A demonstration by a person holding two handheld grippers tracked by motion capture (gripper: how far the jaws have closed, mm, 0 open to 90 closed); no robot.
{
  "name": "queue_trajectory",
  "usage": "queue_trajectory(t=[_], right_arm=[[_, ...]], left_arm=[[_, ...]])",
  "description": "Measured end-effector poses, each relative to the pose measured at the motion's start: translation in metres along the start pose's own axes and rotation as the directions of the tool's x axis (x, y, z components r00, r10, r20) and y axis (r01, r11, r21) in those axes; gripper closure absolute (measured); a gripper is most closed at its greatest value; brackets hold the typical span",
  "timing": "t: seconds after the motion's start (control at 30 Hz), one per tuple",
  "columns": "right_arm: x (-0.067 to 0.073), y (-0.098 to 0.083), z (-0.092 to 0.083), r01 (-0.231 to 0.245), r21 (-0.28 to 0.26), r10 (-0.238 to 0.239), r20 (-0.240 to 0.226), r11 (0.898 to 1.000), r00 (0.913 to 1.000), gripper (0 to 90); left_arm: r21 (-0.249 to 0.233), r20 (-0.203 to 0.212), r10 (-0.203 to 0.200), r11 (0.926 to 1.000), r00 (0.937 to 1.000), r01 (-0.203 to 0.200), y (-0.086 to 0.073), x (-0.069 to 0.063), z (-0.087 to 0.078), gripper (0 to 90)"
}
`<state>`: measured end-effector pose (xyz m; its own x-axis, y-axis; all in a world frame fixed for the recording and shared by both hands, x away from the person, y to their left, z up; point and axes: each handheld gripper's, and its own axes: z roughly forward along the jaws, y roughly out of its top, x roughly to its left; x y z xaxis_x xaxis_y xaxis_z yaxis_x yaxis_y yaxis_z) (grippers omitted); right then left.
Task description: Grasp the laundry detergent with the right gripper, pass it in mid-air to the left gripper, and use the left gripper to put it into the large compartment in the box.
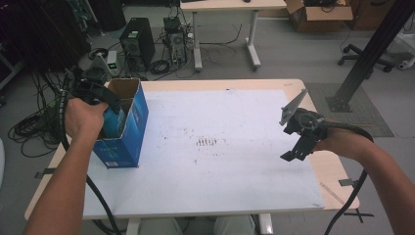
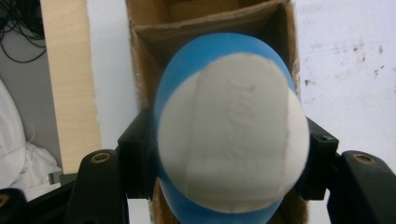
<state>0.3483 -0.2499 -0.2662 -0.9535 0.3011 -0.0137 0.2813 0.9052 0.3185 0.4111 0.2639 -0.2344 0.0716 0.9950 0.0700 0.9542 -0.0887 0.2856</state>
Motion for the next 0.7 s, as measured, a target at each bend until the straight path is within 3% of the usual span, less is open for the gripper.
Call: queue_trajectory(t=[0.7], right_arm=[[-0.001,-0.006,0.005,-0.015,-0.001,0.015,-0.002,1.0,0.9999,9.3]], left_arm=[[0.043,0.013,-0.001,0.9991,0.9999,0.0,-0.008,-0.001,0.04,37.8]])
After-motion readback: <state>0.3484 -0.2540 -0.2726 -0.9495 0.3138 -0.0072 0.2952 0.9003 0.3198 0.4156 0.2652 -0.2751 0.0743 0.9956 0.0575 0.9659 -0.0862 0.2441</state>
